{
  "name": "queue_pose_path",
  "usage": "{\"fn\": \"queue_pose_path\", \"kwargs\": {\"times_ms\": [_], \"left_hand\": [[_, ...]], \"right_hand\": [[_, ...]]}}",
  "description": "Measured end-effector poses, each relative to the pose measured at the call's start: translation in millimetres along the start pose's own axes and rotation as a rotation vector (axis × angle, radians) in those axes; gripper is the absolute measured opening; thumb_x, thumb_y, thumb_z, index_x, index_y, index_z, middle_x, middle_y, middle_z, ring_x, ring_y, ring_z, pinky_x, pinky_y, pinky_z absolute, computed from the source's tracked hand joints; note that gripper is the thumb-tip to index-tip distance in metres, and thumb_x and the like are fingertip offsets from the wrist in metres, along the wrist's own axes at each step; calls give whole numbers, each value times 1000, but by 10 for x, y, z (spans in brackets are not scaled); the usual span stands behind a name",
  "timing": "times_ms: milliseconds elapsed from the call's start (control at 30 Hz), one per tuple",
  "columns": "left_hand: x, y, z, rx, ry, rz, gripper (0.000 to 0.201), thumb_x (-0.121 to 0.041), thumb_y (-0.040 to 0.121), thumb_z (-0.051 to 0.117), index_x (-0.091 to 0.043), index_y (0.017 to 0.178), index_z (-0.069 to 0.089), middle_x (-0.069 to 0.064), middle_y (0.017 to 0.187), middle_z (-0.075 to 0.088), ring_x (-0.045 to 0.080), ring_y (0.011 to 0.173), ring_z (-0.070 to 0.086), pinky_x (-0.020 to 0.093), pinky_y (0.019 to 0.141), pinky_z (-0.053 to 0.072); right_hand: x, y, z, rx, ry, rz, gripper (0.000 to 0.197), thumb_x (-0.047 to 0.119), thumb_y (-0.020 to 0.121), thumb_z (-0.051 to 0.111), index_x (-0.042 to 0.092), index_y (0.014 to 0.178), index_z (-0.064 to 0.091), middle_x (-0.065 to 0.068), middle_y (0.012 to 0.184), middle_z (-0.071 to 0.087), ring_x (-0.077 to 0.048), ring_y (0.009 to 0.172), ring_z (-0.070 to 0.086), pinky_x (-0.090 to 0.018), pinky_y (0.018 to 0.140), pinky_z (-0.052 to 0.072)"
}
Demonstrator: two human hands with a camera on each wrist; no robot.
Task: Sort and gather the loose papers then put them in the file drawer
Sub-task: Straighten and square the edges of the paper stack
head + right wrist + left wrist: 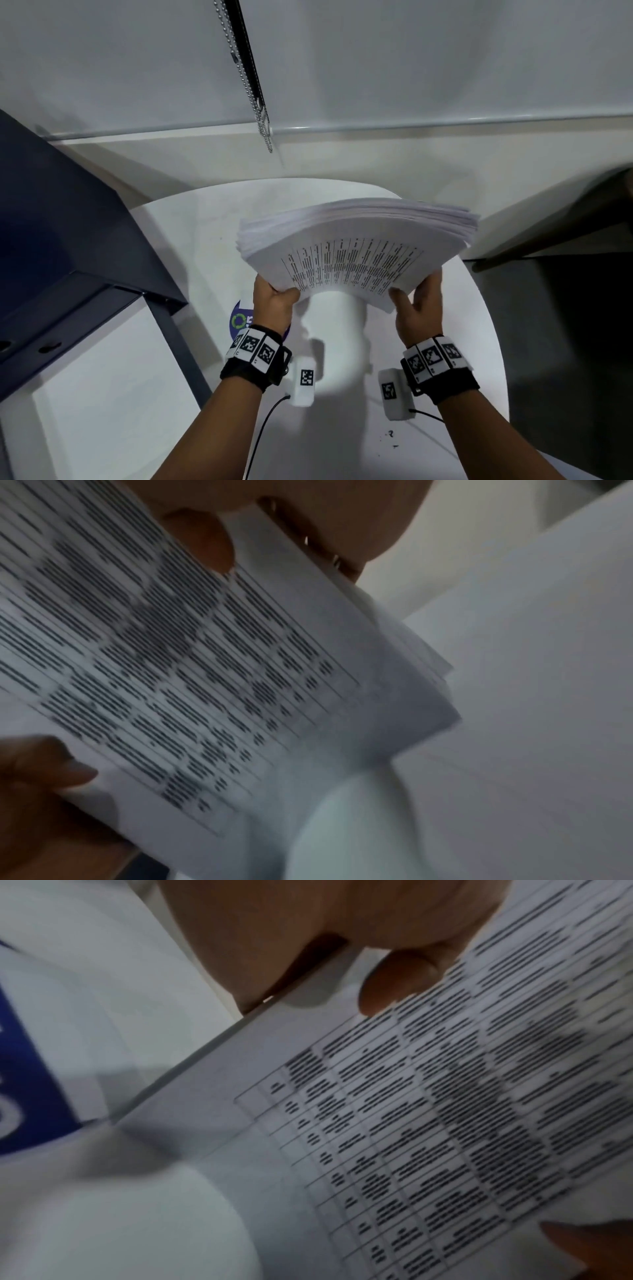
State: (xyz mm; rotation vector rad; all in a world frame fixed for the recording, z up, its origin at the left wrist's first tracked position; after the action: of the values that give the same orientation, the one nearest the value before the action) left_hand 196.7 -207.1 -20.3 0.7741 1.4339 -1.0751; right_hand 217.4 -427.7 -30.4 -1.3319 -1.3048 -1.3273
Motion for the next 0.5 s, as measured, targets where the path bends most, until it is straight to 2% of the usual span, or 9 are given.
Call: {"fn": "queue_pose_path", "kwargs": {"times_ms": [33, 67, 133, 200, 233, 267, 333, 400, 500], "left_hand": [[-56, -10, -14, 16, -59, 35, 44, 2, 56, 54, -19, 94, 56, -11, 76, 69, 2, 74, 65, 26, 68, 53], [-117, -22, -28, 30, -121, 80, 50, 0, 56, 60, -18, 102, 54, -12, 82, 71, 2, 80, 66, 25, 72, 54], [-270, -27, -36, 57, -210, 155, 61, -12, 61, 73, -11, 118, 51, -10, 98, 72, 9, 95, 66, 26, 81, 53], [-453, -38, -10, 66, -263, 198, 72, -36, 71, 81, -8, 128, 49, -7, 110, 71, 13, 106, 64, 29, 90, 50], [-532, -46, 11, 47, -277, 216, 75, -51, 72, 79, -10, 129, 51, -6, 112, 70, 14, 108, 63, 31, 93, 49], [-596, -51, 28, 29, -289, 226, 79, -61, 72, 75, -11, 129, 53, -4, 115, 68, 16, 110, 62, 34, 97, 47], [-702, -82, 73, 10, -306, 231, 86, -70, 71, 68, -9, 129, 51, -2, 118, 67, 18, 114, 60, 41, 102, 44], [-757, -106, 106, 11, -281, 232, 87, -73, 72, 64, -9, 129, 48, -8, 118, 68, 13, 115, 61, 36, 103, 44], [-811, -152, 133, -10, -264, 256, 111, -72, 73, 65, 12, 138, 34, -6, 119, 68, 9, 115, 61, 28, 99, 46]], "right_hand": [[108, 38, -33, -7, 41, -50, 75, -4, 71, 53, 51, 122, 45, 27, 112, 58, -1, 108, 57, -23, 89, 50], [222, 71, -62, -7, 100, -84, 73, -5, 72, 53, 45, 125, 45, 22, 115, 59, -7, 110, 57, -27, 91, 49], [416, 94, -80, 17, 215, -126, 61, 1, 77, 56, 21, 132, 43, 15, 119, 60, -14, 113, 57, -32, 93, 49], [537, 112, -60, -3, 241, -151, 62, 17, 80, 58, -5, 133, 36, 18, 118, 62, -8, 112, 59, -30, 93, 50], [608, 126, -44, -19, 233, -157, 66, 22, 81, 58, -12, 132, 33, 22, 118, 63, -4, 111, 59, -27, 92, 50], [668, 136, -31, -37, 232, -160, 66, 25, 81, 58, -12, 131, 34, 25, 116, 63, 1, 109, 60, -24, 91, 49], [771, 117, -10, -55, 243, -184, 55, 25, 83, 56, 3, 130, 39, 25, 115, 64, 2, 106, 60, -20, 89, 49], [850, 95, 11, -65, 256, -191, 48, 26, 84, 56, 21, 129, 41, 20, 116, 64, -3, 108, 60, -25, 90, 48], [900, 68, 21, -69, 252, -187, 50, 32, 86, 59, 31, 134, 43, 9, 120, 62, -16, 112, 60, -39, 93, 48]]}}
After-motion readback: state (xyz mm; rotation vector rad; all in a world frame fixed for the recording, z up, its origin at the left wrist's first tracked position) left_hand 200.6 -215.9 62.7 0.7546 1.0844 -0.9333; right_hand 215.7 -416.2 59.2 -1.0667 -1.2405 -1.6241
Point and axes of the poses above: each hand's wrist, its own y-axis towards the middle knuckle, its own z-axis out of the palm, x = y × z, the point moved 2 cm from there along y, towards the middle knuckle
